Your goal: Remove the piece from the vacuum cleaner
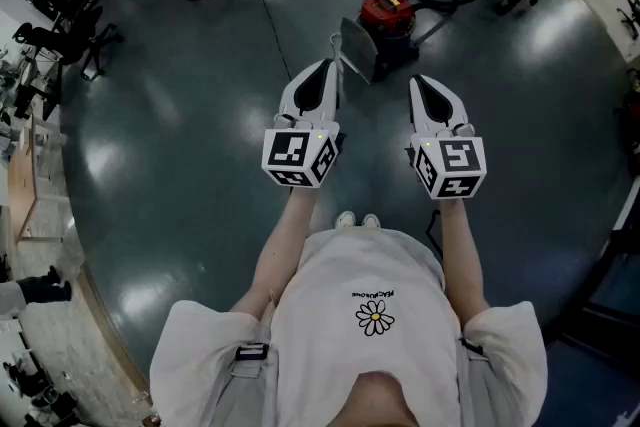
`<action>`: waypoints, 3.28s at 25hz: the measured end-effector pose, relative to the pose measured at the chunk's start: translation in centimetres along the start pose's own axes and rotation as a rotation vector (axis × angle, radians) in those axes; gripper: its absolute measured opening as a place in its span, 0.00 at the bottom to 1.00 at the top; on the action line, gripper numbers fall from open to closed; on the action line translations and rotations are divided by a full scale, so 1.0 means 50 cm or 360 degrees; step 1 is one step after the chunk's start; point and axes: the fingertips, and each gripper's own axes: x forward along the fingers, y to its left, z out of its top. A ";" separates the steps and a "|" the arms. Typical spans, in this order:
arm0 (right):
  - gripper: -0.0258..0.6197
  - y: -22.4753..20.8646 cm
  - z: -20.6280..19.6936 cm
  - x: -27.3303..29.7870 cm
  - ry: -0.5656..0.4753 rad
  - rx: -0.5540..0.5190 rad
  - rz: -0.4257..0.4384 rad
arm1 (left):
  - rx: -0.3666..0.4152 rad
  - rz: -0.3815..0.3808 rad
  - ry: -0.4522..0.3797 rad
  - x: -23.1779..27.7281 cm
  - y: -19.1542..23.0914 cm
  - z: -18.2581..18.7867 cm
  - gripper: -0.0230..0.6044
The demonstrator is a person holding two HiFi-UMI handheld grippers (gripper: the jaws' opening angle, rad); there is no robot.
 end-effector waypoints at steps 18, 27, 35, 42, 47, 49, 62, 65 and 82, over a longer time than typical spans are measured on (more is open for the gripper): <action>0.08 -0.064 0.001 -0.028 -0.0038 -0.0005 0.0026 | 0.0019 0.0029 0.0016 0.027 -0.031 -0.018 0.04; 0.08 -0.136 -0.041 -0.055 -0.0008 0.0024 0.0029 | 0.0048 0.0052 0.0028 0.052 -0.058 -0.026 0.04; 0.08 -0.200 -0.093 0.001 0.0049 0.0036 0.0050 | 0.0037 0.0069 0.0069 0.127 -0.052 -0.089 0.04; 0.08 -0.271 -0.105 0.139 0.0097 -0.0027 0.0063 | -0.0024 0.0125 0.0100 0.255 0.029 -0.162 0.04; 0.08 -0.366 -0.094 0.261 0.0163 0.0000 0.0057 | -0.0108 0.0223 0.0167 0.361 0.113 -0.221 0.04; 0.08 -0.394 -0.091 0.308 0.0192 -0.0022 0.0066 | -0.0101 0.0245 0.0168 0.404 0.142 -0.230 0.04; 0.08 -0.472 -0.118 0.534 0.0350 -0.0016 0.0115 | -0.0162 0.0331 0.0249 0.591 0.282 -0.278 0.04; 0.08 -0.487 -0.145 0.586 0.0391 0.0017 0.0152 | -0.0181 0.0357 0.0267 0.622 0.298 -0.298 0.04; 0.07 -0.586 -0.127 0.953 0.0416 0.0025 0.0487 | -0.0130 0.0554 0.0407 0.874 0.431 -0.345 0.04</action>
